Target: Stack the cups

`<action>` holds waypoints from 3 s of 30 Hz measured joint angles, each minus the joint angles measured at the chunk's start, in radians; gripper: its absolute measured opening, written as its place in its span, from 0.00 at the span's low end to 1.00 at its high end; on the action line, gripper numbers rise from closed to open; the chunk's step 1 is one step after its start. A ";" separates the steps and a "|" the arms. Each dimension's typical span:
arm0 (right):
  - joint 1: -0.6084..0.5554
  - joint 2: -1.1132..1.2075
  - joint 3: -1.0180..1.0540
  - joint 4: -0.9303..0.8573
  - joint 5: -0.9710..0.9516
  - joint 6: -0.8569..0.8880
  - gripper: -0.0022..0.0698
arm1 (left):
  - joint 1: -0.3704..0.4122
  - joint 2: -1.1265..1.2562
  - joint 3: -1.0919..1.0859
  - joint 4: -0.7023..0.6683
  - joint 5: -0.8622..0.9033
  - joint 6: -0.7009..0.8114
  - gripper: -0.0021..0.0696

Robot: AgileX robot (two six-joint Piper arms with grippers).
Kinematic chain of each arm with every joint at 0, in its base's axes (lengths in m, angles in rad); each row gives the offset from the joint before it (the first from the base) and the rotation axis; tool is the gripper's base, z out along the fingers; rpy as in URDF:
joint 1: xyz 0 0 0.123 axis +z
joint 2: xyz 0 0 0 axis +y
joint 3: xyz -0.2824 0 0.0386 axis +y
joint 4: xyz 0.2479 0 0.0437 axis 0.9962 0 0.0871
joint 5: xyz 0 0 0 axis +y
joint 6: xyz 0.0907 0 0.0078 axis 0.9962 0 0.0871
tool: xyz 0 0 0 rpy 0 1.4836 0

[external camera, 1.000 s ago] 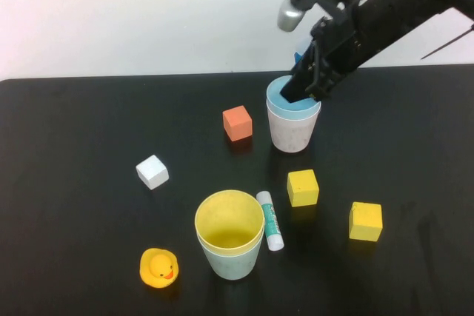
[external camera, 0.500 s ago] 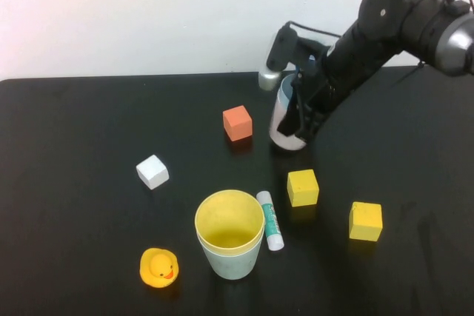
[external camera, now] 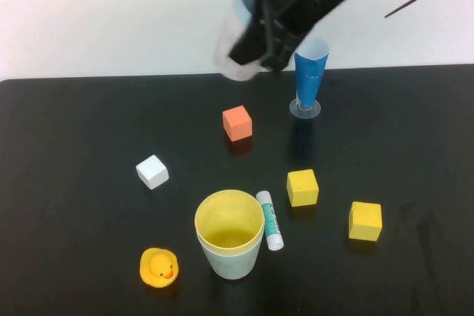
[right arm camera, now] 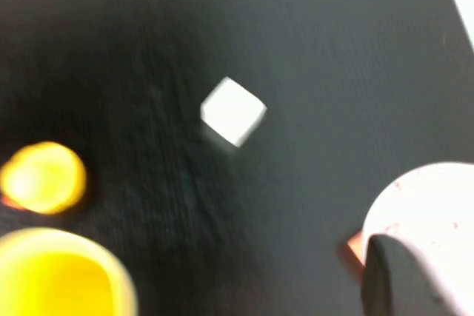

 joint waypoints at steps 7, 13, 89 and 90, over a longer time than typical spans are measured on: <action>0.236 -0.176 0.162 -0.176 0.012 0.147 0.14 | 0.000 0.000 0.000 0.019 0.008 -0.027 0.03; 0.321 -0.253 0.437 -0.209 0.014 0.168 0.14 | 0.000 0.000 0.000 0.022 0.008 -0.031 0.03; 0.319 -1.461 1.963 -0.383 -0.831 0.518 0.03 | 0.000 0.000 0.102 -0.055 -0.231 -0.244 0.03; 0.319 -1.461 1.963 -0.383 -0.831 0.518 0.03 | 0.000 0.000 0.102 -0.055 -0.231 -0.244 0.03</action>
